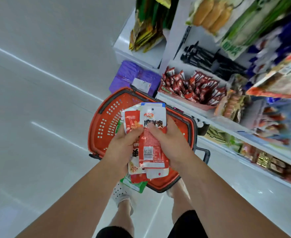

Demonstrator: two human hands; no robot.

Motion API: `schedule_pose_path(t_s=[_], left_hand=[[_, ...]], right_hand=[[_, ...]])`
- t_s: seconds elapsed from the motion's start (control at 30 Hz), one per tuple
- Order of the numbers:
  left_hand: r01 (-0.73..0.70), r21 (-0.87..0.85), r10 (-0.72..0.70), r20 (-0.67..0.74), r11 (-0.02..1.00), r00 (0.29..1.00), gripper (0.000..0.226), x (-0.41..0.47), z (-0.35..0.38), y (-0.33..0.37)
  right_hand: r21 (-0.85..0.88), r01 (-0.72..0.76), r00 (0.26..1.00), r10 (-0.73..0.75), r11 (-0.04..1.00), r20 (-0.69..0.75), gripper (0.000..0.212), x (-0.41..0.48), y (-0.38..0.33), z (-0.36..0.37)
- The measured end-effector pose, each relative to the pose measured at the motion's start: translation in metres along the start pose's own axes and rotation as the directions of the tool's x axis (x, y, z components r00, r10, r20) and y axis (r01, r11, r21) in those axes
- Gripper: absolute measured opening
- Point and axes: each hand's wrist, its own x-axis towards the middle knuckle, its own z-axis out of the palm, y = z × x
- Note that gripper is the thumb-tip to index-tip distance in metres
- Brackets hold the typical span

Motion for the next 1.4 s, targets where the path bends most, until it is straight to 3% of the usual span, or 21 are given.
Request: schedule_pose_path(t_s=[0.1, 0.27, 0.37, 0.5, 0.67, 1.0, 1.17, 1.4], left_hand=[[-0.079, -0.021, 0.079, 0.006, 0.997, 0.997, 0.028, -0.06, 0.025, 0.04], [-0.168, -0.07, 0.167, -0.018, 0.983, 0.986, 0.023, -0.141, 0.067, 0.094], [-0.217, -0.031, 0.216, -0.039, 0.976, 0.976, 0.025, -0.178, 0.095, 0.121], [-0.272, 0.022, 0.272, -0.009, 0.962, 0.962, 0.037, -0.214, 0.135, 0.149], [-0.358, -0.039, 0.359, 0.013, 0.933, 0.933, 0.03, -0.242, 0.188, 0.165], [-0.491, -0.032, 0.492, 0.066, 0.871, 0.868, 0.049, -0.259, 0.214, 0.189], [-0.527, -0.064, 0.53, 0.116, 0.848, 0.84, 0.044, -0.259, 0.206, 0.229], [-0.597, 0.024, 0.576, 0.24, 0.802, 0.782, 0.042, -0.258, 0.178, 0.295]], right_hand=[[-0.026, 0.088, 0.995, -0.086, 0.996, 0.055, 0.042, -0.048, -0.059, -0.007], [0.01, 0.124, 0.988, -0.125, 0.992, 0.096, 0.033, -0.11, -0.136, -0.015], [0.017, 0.149, 0.982, -0.15, 0.989, 0.117, 0.039, -0.144, -0.178, -0.027], [0.098, 0.185, 0.958, -0.202, 0.978, 0.202, 0.036, -0.176, -0.223, -0.051], [0.284, 0.145, 0.945, -0.218, 0.948, 0.246, 0.033, -0.196, -0.27, -0.076], [0.276, 0.296, 0.933, -0.338, 0.914, 0.12, 0.021, -0.195, -0.324, -0.074], [0.273, 0.401, 0.897, -0.435, 0.874, 0.075, 0.021, -0.199, -0.357, -0.059], [0.235, 0.565, 0.825, -0.548, 0.791, -0.137, 0.022, -0.21, -0.393, -0.004]])
